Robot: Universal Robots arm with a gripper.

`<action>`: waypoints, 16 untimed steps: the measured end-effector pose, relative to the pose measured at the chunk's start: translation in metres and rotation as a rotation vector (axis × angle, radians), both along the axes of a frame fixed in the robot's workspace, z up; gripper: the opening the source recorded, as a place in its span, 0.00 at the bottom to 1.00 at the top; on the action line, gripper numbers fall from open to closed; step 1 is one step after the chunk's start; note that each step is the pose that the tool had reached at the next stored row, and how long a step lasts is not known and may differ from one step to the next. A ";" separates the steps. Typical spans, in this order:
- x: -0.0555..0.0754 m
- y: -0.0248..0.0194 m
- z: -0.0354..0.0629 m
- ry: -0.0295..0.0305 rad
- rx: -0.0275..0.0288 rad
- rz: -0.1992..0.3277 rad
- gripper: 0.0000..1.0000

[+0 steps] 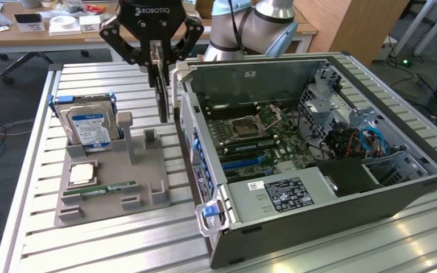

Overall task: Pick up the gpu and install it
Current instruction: 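Pick up the gpu and move the gpu toward the slot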

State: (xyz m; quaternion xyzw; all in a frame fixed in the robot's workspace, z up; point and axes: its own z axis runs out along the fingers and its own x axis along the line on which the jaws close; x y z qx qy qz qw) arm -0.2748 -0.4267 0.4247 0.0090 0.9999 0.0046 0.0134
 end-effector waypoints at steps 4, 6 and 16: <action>0.007 0.0000 0.0000 0.0000 0.0000 0.000 0.26; 0.011 0.0000 0.0000 0.0000 0.0000 0.000 0.26; 0.034 0.0000 0.0000 0.0000 0.0000 0.000 0.26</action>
